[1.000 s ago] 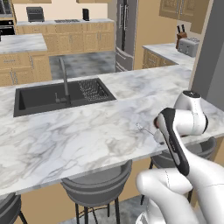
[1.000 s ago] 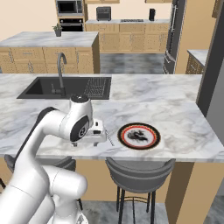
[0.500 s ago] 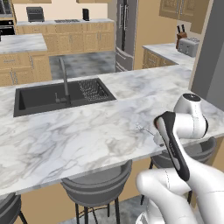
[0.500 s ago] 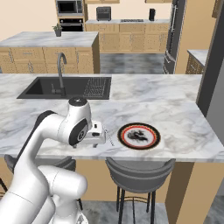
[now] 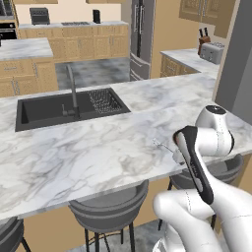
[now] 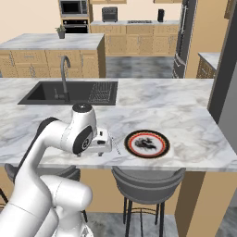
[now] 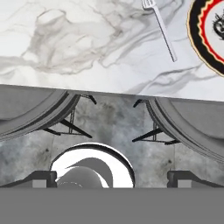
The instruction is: Take the fork and place it on the left side of the plate. Then take the spoon and place it on the right side of the plate. Make sure they're directly next to the plate.
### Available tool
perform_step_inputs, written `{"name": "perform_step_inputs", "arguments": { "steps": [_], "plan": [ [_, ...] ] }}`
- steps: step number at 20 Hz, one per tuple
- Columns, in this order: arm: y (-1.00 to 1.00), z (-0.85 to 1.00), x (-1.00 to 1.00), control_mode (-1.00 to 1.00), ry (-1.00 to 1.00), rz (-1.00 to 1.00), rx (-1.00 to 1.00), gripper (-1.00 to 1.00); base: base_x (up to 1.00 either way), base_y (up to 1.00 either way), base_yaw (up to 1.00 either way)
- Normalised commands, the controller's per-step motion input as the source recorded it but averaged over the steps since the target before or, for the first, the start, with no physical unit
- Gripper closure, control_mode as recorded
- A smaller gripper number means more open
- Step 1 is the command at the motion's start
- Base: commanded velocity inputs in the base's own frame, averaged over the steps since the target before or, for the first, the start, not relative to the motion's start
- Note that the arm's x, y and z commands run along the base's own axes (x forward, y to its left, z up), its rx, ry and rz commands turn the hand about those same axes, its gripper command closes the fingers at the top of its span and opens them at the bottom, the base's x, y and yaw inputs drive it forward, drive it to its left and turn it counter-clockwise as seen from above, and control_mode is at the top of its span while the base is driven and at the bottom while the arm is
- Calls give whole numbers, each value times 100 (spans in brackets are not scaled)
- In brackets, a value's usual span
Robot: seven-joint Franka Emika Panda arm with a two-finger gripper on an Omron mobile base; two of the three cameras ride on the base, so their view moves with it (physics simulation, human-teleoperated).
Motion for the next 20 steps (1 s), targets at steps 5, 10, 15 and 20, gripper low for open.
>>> {"name": "perform_step_inputs", "arguments": {
  "steps": [5, 10, 15, 20],
  "plan": [
    [0, 0, 0, 100, 0, 0, 0, -100, -78, 20, 0],
    [0, 0, 0, 100, 0, 0, 0, -100, -59, 76, 1],
    [0, 0, 0, 100, 0, 0, 0, -100, -34, 100, 7],
    [0, 0, 0, 100, 0, 0, 0, -100, -28, 100, 8]
  ]
}}
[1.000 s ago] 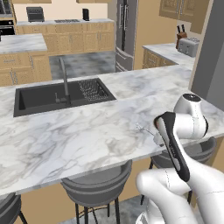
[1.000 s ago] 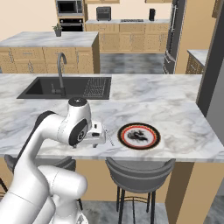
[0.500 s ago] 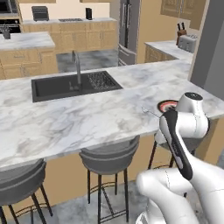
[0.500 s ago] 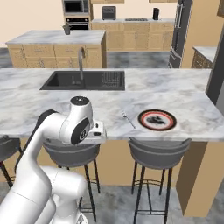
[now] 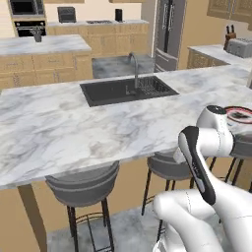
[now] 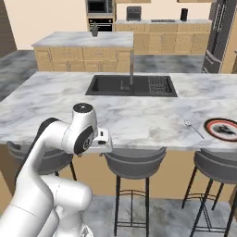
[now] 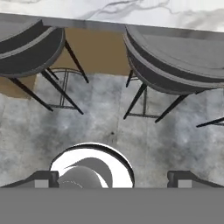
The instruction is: Take the fork and place it on the left side of the plate. Then take the spoon and place it on the right side of the plate. Make sure they're directly next to the plate.
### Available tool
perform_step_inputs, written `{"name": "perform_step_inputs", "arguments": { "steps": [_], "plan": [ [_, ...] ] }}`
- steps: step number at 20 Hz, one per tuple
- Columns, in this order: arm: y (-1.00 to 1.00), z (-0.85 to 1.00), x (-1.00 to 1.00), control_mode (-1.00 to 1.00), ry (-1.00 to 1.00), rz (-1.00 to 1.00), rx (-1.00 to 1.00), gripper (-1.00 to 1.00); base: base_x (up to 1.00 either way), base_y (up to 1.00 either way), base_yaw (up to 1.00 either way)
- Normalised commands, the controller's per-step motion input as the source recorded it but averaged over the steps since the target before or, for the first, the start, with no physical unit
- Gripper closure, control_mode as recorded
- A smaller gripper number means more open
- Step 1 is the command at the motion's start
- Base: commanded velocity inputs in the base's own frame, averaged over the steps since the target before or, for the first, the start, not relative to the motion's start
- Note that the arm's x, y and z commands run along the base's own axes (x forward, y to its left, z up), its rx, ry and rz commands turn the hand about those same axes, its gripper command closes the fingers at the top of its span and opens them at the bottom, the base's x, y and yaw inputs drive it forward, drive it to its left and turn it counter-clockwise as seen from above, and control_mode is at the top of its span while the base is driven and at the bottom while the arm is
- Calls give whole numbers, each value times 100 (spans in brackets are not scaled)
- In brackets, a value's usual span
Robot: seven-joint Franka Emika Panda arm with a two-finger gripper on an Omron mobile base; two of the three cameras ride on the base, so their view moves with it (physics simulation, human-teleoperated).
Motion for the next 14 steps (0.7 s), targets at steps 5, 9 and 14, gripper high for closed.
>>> {"name": "perform_step_inputs", "arguments": {
  "steps": [5, 9, 14],
  "plan": [
    [0, 0, 0, 100, 0, 0, 0, -100, -63, 100, 12],
    [0, 0, 0, 100, 0, 0, 0, -100, -86, 100, 5],
    [0, 0, 0, 100, 0, 0, 0, -100, -31, 100, 2]
  ]
}}
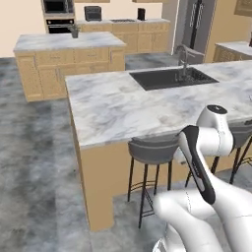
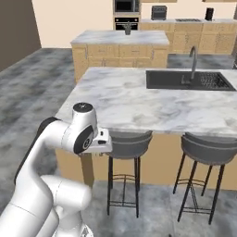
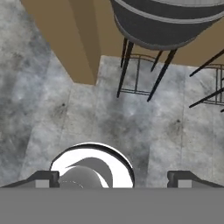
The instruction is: Take the fork and place it on the left side of the plate. Then take the spoon and place it on the right side of the plate. Make sure they're directly next to the plate.
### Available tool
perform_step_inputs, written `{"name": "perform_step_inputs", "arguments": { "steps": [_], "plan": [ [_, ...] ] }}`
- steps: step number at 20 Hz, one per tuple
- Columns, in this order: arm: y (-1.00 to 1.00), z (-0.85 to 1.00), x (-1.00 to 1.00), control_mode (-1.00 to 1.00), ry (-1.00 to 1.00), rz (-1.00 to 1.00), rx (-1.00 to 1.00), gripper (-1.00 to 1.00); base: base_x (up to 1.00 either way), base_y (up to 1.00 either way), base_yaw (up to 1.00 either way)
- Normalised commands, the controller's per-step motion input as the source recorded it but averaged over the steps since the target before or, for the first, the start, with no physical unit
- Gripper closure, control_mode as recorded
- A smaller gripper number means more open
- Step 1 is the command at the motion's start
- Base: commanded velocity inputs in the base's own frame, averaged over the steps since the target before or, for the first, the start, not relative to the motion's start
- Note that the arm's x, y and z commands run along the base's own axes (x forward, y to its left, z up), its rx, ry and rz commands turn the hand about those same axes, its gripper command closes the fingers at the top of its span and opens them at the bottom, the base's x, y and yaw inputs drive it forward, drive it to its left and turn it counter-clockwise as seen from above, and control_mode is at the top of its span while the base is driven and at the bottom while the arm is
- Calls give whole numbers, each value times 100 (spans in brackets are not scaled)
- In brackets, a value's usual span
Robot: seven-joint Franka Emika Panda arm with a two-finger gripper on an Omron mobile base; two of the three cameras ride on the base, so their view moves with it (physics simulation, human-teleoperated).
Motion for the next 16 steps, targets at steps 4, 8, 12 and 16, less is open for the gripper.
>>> {"name": "perform_step_inputs", "arguments": {
  "steps": [4, 8, 12, 16],
  "plan": [
    [0, 0, 0, 100, 0, 0, 0, -100, 19, 100, 0],
    [0, 0, 0, 100, 0, 0, 0, -100, 56, 100, 0],
    [0, 0, 0, 100, 0, 0, 0, -100, 77, 100, 0],
    [0, 0, 0, 100, 0, 0, 0, -100, 81, 100, -1]
  ]
}}
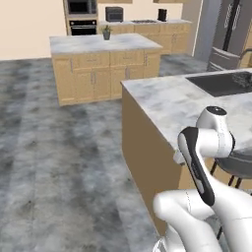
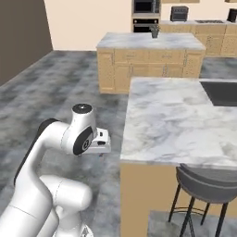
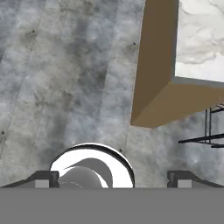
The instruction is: Take the fork and place it on the left side of the plate. Then take the spoon and place it on the right side of the plate. Make sure they're directly next to the plate.
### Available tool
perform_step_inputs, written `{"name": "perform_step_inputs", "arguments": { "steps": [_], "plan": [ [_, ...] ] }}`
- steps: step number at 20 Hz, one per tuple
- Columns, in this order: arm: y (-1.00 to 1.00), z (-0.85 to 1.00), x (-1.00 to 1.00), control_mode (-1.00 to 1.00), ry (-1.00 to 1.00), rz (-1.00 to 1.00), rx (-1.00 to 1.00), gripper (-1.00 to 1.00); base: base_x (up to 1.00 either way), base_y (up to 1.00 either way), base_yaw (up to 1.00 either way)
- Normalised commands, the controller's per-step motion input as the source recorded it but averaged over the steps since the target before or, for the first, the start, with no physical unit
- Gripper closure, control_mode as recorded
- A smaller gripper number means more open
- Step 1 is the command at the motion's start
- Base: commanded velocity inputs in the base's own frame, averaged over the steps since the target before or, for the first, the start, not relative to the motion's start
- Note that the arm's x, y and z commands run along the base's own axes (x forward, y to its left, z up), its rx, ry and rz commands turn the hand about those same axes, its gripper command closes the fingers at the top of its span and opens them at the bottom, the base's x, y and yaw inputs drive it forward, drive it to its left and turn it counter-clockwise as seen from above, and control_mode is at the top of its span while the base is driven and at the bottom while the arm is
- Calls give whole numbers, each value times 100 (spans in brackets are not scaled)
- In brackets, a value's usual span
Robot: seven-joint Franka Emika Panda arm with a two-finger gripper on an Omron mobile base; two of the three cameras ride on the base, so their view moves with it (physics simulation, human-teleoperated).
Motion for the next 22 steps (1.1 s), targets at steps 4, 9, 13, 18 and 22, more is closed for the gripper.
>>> {"name": "perform_step_inputs", "arguments": {
  "steps": [4, 9, 13, 18, 22],
  "plan": [
    [0, 0, 0, 100, 0, 0, 0, -100, 63, 100, -2],
    [0, 0, 0, 100, 0, 0, 0, -100, 73, 100, -9],
    [0, 0, 0, 100, 0, 0, 0, -100, 100, 100, -26],
    [0, 0, 0, 100, 0, 0, 0, -100, 100, 100, -35],
    [0, 0, 0, 100, 0, 0, 0, -100, 100, 100, -37]
  ]
}}
